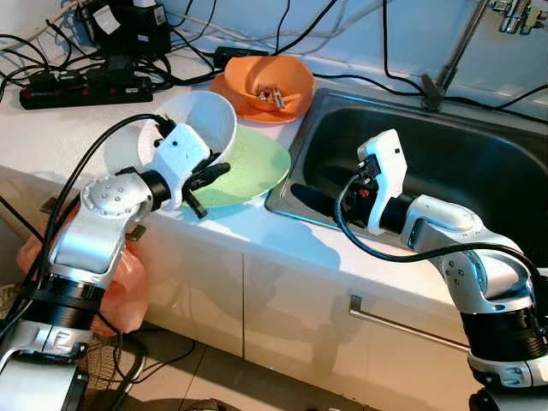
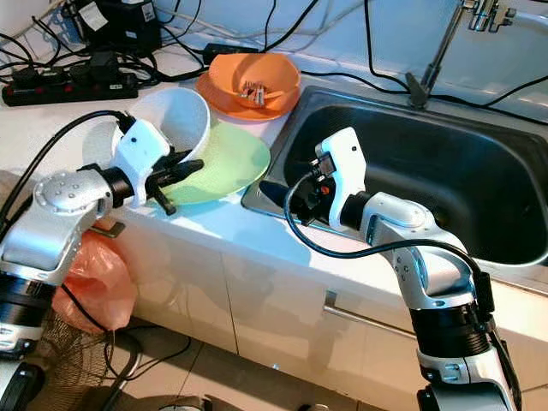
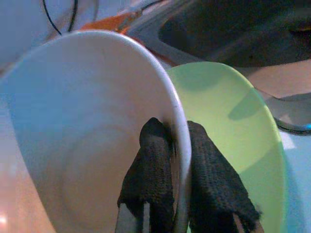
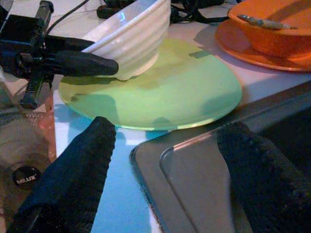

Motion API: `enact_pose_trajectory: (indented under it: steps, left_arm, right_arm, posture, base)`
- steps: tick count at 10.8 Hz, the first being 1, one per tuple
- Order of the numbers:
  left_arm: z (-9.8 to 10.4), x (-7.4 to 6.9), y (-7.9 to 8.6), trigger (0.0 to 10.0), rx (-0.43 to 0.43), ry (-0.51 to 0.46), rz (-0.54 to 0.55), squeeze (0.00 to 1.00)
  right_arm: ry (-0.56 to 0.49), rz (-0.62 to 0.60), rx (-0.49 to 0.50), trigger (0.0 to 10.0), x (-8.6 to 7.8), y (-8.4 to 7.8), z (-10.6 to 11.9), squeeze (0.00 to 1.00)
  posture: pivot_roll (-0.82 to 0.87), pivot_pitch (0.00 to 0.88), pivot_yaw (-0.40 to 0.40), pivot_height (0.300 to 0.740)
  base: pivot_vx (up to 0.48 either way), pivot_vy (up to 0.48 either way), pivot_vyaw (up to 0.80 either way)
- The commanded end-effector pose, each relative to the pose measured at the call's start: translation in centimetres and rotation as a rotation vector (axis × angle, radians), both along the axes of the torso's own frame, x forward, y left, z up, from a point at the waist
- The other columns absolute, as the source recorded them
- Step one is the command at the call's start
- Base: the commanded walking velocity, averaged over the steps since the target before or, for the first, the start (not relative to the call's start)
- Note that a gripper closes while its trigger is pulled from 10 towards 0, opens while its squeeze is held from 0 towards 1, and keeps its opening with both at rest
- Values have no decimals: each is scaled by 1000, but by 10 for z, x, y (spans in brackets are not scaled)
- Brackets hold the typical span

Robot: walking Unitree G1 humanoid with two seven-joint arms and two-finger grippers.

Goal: Kitchen organization

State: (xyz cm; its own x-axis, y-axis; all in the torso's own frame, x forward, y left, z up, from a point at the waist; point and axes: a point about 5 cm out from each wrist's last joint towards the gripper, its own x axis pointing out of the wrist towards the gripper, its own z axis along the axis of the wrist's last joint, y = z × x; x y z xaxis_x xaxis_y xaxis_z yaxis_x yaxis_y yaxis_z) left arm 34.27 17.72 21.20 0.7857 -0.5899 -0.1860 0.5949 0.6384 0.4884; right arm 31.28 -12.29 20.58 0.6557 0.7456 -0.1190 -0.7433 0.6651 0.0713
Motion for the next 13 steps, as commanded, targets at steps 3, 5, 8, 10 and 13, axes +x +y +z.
enact_pose_trajectory:
  steps: [3,5,8,10,13]
  left_arm:
    - [-20,0,1,0,4,59,1,0]
    - [-14,1,-3,0,41,-51,-22,0]
    - [-27,-12,-22,0,204,-295,-101,0]
    - [-23,-10,-31,0,261,-422,-113,0]
    - [-26,-11,-52,0,286,-496,-187,0]
  right_arm:
    - [15,-24,3,10000,2,-5,-5,0]
    - [18,-40,19,10000,4,-6,-4,0]
    - [40,-102,158,10000,11,-10,9,0]
    - [62,-153,282,10000,19,-14,23,0]
    - [75,-192,347,10000,25,-16,32,0]
  posture:
    - [121,58,-32,740]
    - [123,59,-33,740]
    - [120,63,-32,740]
    - [117,61,-37,740]
    - [112,62,-38,740]
  base:
    - [0,0,0]
    - [0,0,0]
    - [0,0,0]
    - [0,0,0]
    - [0,0,0]
